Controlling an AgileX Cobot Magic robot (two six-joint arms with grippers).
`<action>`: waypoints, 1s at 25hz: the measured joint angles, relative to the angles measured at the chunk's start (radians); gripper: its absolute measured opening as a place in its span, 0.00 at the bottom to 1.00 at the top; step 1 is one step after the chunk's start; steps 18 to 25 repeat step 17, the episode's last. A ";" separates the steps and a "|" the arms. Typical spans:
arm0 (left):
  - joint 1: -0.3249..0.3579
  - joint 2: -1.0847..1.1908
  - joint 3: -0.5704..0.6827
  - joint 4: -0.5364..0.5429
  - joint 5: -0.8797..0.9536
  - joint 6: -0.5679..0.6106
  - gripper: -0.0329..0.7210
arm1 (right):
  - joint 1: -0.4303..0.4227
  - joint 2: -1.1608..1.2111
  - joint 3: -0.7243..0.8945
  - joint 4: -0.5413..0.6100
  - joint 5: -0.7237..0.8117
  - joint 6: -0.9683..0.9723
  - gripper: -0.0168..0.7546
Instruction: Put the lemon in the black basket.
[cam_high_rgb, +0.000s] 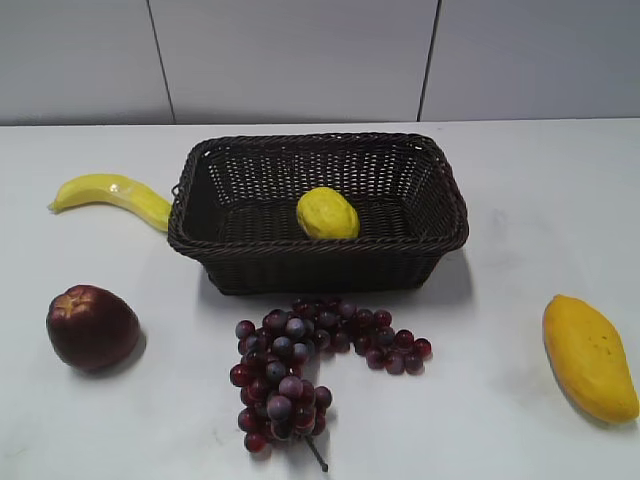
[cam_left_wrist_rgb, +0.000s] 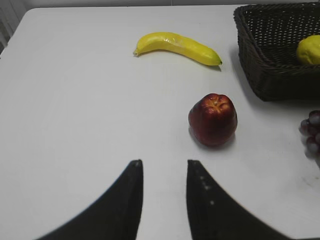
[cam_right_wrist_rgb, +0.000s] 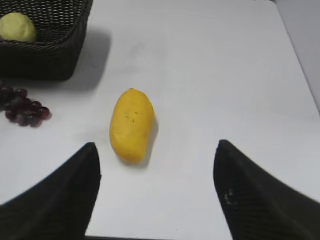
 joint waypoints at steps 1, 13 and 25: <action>0.000 0.000 0.000 0.000 0.000 0.000 0.36 | -0.014 0.000 0.000 0.000 0.000 0.000 0.77; 0.000 0.000 0.000 0.000 0.000 0.000 0.36 | -0.027 0.000 0.000 0.000 0.000 0.000 0.77; 0.000 0.000 0.000 0.000 0.000 0.000 0.36 | -0.027 0.000 0.000 0.000 0.000 0.000 0.77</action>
